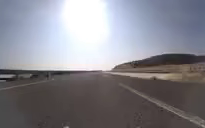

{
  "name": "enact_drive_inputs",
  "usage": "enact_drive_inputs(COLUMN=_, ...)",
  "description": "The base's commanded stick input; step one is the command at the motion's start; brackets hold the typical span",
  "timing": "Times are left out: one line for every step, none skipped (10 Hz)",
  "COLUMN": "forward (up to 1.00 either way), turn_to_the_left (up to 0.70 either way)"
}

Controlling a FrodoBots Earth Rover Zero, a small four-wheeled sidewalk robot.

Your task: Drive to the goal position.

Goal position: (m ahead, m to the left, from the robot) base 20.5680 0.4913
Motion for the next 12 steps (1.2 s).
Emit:
enact_drive_inputs(forward=1.00, turn_to_the_left=0.00)
enact_drive_inputs(forward=1.00, turn_to_the_left=0.00)
enact_drive_inputs(forward=1.00, turn_to_the_left=0.00)
enact_drive_inputs(forward=1.00, turn_to_the_left=0.00)
enact_drive_inputs(forward=1.00, turn_to_the_left=0.00)
enact_drive_inputs(forward=1.00, turn_to_the_left=0.00)
enact_drive_inputs(forward=1.00, turn_to_the_left=0.00)
enact_drive_inputs(forward=1.00, turn_to_the_left=0.00)
enact_drive_inputs(forward=1.00, turn_to_the_left=0.00)
enact_drive_inputs(forward=1.00, turn_to_the_left=0.00)
enact_drive_inputs(forward=1.00, turn_to_the_left=0.00)
enact_drive_inputs(forward=1.00, turn_to_the_left=0.00)
